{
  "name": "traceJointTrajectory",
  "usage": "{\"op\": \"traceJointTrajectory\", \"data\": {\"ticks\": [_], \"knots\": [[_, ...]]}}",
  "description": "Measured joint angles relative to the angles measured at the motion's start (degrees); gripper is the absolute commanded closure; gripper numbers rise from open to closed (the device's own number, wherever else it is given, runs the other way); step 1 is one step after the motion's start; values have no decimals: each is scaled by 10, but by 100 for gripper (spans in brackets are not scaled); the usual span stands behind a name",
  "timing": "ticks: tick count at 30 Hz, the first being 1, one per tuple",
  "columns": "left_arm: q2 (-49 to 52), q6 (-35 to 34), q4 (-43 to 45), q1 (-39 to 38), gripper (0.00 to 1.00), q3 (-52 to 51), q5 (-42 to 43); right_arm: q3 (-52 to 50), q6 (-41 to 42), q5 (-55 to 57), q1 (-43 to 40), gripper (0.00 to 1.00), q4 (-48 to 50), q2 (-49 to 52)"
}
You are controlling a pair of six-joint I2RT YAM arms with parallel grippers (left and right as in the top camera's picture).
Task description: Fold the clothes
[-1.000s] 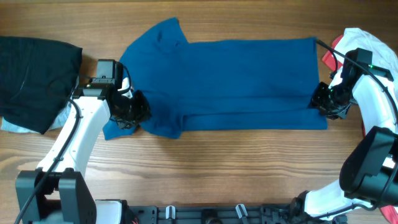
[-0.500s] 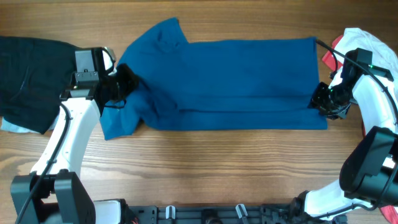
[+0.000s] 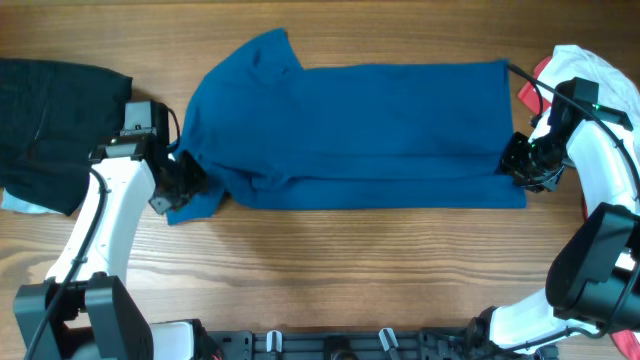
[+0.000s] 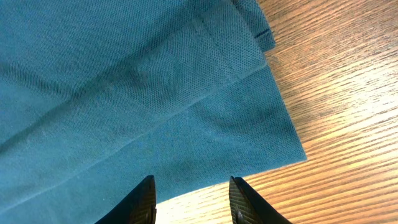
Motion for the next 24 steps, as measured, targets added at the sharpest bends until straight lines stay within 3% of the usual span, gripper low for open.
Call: {"op": "traceJointTrajectory", "data": {"ticks": [15, 24], "knots": [[5, 2, 161, 0, 89, -145, -2, 0, 0, 2, 0, 62, 0, 0], [7, -12, 172, 6, 82, -181, -38, 0, 0, 2, 0, 62, 0, 0]]}}
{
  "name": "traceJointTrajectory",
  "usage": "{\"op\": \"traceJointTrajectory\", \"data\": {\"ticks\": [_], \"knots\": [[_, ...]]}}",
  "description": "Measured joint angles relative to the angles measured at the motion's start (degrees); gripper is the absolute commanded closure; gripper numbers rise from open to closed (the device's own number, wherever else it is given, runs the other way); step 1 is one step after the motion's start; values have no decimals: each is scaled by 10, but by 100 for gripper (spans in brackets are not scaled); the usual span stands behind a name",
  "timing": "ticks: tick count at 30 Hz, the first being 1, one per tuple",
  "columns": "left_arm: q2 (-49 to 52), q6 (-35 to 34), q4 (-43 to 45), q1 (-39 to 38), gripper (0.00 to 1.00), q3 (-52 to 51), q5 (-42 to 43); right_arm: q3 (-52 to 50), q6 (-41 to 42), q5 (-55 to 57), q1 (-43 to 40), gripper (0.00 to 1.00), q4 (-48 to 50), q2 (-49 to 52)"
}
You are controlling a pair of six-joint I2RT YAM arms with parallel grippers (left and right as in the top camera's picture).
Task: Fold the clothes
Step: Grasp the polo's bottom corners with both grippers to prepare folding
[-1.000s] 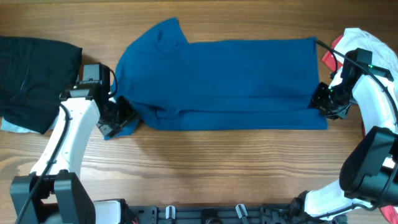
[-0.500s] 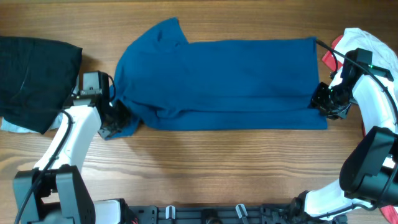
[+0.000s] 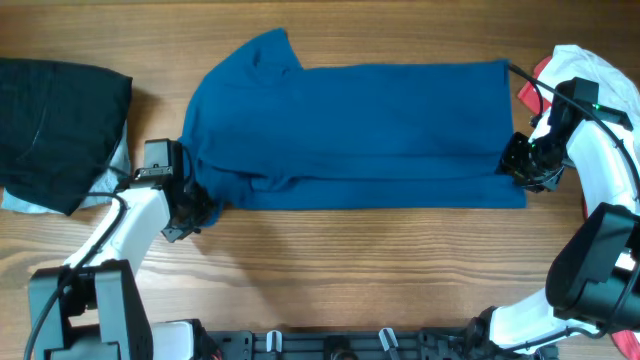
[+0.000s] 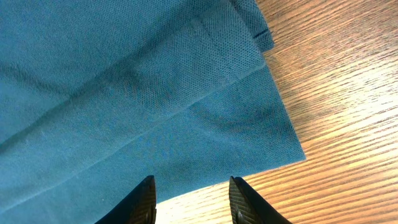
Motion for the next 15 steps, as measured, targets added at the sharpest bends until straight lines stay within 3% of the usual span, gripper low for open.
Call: {"op": "traceJointTrajectory", "data": {"ticks": [6, 10, 15], "knots": [[1, -31, 6, 143, 92, 0, -4, 0, 0, 0, 0, 62, -1, 0], [3, -27, 26, 256, 92, 0, 21, 0, 0, 0, 0, 62, -1, 0], [4, -22, 22, 269, 90, 0, 39, 0, -4, 0, 0, 61, -3, 0]]}}
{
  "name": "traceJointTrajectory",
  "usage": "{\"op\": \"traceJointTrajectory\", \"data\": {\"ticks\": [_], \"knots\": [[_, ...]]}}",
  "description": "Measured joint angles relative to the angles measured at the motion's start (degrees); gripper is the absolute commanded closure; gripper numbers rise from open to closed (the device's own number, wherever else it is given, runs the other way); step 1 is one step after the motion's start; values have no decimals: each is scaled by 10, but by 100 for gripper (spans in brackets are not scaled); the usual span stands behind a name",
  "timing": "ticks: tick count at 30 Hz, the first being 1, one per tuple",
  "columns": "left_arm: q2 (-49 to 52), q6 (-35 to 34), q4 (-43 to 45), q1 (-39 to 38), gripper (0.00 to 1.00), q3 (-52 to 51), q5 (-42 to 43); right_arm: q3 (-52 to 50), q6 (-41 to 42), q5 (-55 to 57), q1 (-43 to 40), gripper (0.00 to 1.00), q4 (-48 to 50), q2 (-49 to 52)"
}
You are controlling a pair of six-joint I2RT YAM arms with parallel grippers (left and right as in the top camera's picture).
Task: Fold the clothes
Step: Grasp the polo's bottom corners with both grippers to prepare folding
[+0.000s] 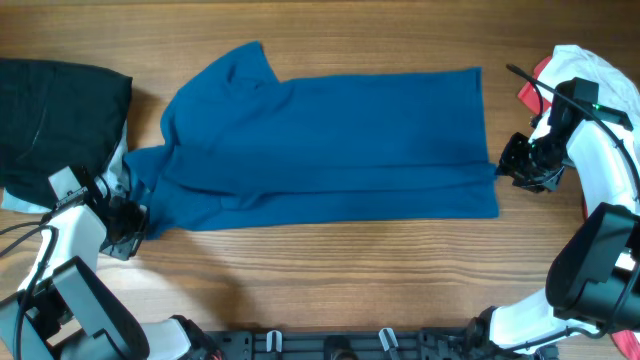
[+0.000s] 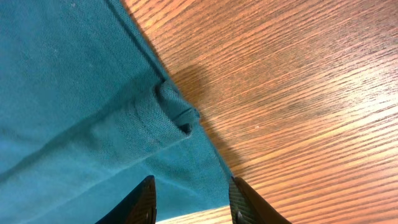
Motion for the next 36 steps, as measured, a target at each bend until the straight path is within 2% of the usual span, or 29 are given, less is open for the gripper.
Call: {"op": "traceJointTrajectory", "data": {"ticks": [8, 11, 25, 32, 35, 36], "knots": [[0, 4, -5, 0, 88, 0, 0, -16, -73, -75, 0, 62, -23, 0], [0, 4, -7, 0, 88, 0, 0, -55, -71, -76, 0, 51, 2, 0], [0, 4, -9, 2, 88, 1, 1, -75, -46, -75, 0, 53, 81, 1], [0, 4, -9, 2, 88, 1, 0, -75, -26, -80, 0, 78, 107, 1], [0, 4, -9, 2, 88, 1, 0, -75, -18, -81, 0, 94, 112, 1], [0, 4, -9, 2, 88, 1, 1, -75, -18, -81, 0, 96, 115, 1]]}}
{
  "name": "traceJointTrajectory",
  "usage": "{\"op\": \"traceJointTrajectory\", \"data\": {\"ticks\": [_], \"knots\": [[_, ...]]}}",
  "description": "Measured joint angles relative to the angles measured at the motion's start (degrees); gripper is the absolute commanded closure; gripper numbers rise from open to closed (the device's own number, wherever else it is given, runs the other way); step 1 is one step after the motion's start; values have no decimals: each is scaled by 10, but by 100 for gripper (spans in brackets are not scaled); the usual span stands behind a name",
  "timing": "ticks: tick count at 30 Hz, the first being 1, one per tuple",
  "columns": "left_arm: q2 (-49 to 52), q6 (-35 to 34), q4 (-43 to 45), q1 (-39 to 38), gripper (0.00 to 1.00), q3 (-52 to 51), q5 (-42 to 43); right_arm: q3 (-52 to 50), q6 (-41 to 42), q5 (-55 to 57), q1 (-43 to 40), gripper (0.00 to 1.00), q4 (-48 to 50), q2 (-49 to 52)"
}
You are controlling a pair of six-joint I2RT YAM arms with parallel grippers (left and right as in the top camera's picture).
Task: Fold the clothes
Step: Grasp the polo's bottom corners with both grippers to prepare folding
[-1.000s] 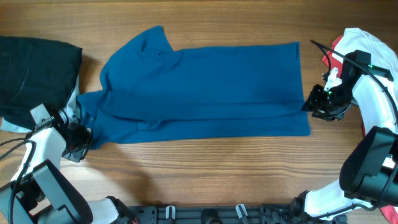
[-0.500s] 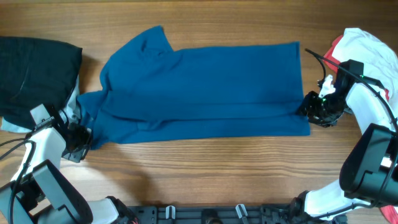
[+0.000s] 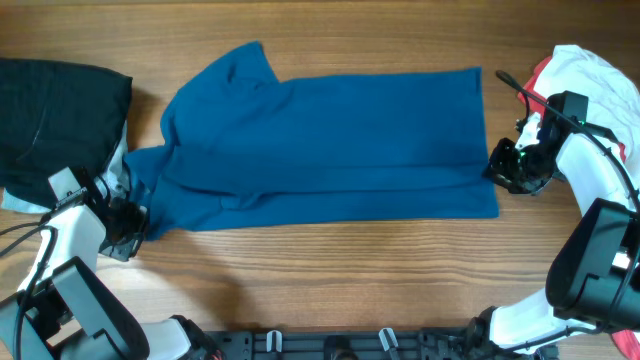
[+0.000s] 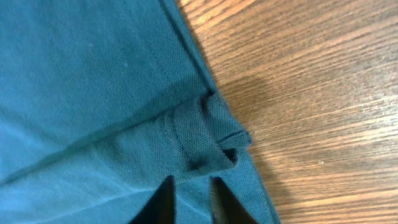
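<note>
A blue shirt (image 3: 320,140) lies folded lengthwise across the table, collar end to the left. My left gripper (image 3: 130,222) sits at its lower left corner, and the stretched cloth runs into the jaws. My right gripper (image 3: 503,170) is over the shirt's right edge, at the fold. In the right wrist view the shirt's folded hem (image 4: 211,140) lies just ahead of the right gripper (image 4: 189,199). Its fingers (image 4: 165,199) stand a narrow gap apart, with flat cloth showing between them.
A black garment (image 3: 55,120) lies at the far left, with a pale cloth (image 3: 15,200) under its edge. White and red clothes (image 3: 590,65) are piled at the far right, behind my right arm. Bare wood (image 3: 330,270) runs along the front.
My right gripper has shifted left from the bare wood onto the shirt's right edge, and its jaws stand closer together. The shirt and the left arm have not moved.
The shirt first lay further right, my left gripper at its lower left corner and my right gripper open over its lower right corner. Then the left gripper stood far to the left with the whole shirt shifted left. That left the right gripper off the hem; now it is over it again.
</note>
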Motion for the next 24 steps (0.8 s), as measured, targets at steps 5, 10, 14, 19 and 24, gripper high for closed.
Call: {"op": "traceJointTrajectory", "data": {"ticks": [5, 10, 14, 19, 24], "knots": [[0, 0, 0, 0, 88, 0, 0, 0, 5, 0, 0, 89, 9, 0], [0, 0, 0, 0, 88, 0, 0, 0, 7, -16, 0, 56, -21, 0], [0, 0, -2, 0, 85, 0, 0, -12, 6, -17, 0, 59, -31, 0], [0, 0, -4, 0, 84, 0, -1, -64, 6, -17, 0, 67, 5, 0], [0, 0, -6, 1, 83, 1, -1, -83, -2, -15, 0, 93, 20, 0]]}}
